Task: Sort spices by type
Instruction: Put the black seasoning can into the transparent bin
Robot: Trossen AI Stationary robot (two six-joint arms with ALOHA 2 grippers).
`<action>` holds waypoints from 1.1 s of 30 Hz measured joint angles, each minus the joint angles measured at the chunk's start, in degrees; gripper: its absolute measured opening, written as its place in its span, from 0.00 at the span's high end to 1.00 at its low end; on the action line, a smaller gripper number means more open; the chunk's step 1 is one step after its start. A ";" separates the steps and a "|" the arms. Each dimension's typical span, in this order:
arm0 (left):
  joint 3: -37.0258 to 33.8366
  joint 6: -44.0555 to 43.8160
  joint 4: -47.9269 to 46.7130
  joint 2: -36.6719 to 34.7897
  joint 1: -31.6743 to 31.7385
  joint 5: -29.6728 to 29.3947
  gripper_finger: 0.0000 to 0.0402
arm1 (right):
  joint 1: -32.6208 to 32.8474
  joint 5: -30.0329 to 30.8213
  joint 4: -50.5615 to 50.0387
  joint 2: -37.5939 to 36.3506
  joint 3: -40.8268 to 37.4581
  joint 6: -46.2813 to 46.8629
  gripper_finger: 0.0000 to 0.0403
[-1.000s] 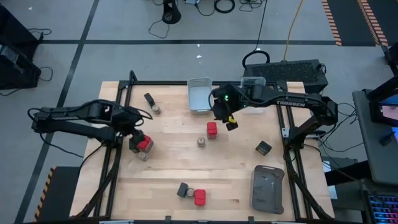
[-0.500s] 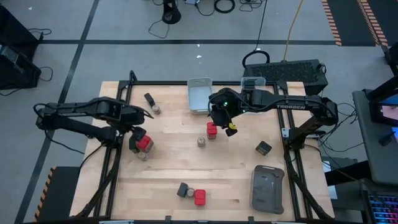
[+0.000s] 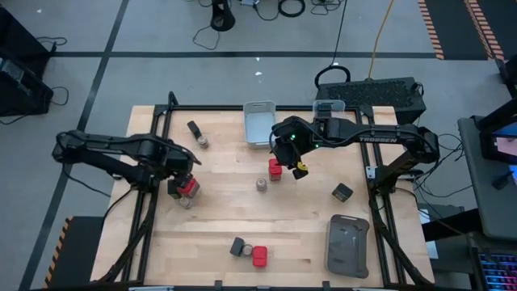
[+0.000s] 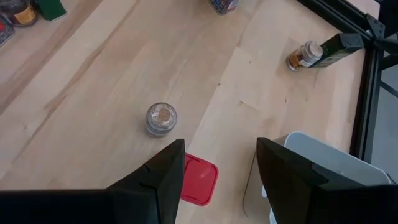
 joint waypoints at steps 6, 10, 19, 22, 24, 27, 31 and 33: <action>-1.75 -1.35 0.62 2.40 -1.87 0.02 0.25 | 0.00 0.00 -0.04 0.00 0.00 0.00 0.55; -4.97 -3.75 1.51 1.51 -2.18 0.41 0.25 | 0.00 0.00 -0.07 0.00 0.00 0.00 0.55; -11.82 -7.72 11.58 -3.70 -3.43 2.29 0.25 | 0.00 0.01 -0.44 0.02 0.00 -0.58 0.55; -13.09 -8.47 10.68 -3.65 -4.05 3.08 0.25 | 0.00 0.00 -0.42 0.02 0.00 -1.01 0.55; -13.87 -8.78 10.23 -3.67 -4.39 3.20 0.25 | 0.00 0.00 -0.40 0.02 0.00 -1.04 0.55; -15.12 -9.27 10.93 -3.65 -4.66 3.23 0.25 | 0.00 0.01 -0.34 0.02 0.00 -1.38 0.55; -16.22 -9.82 12.31 -3.62 -5.11 3.47 0.25 | 0.00 0.01 0.13 0.02 0.00 -1.49 0.55; -16.20 -9.83 12.32 -3.65 -5.29 3.39 0.25 | 0.00 0.02 0.22 0.02 0.00 -1.51 0.55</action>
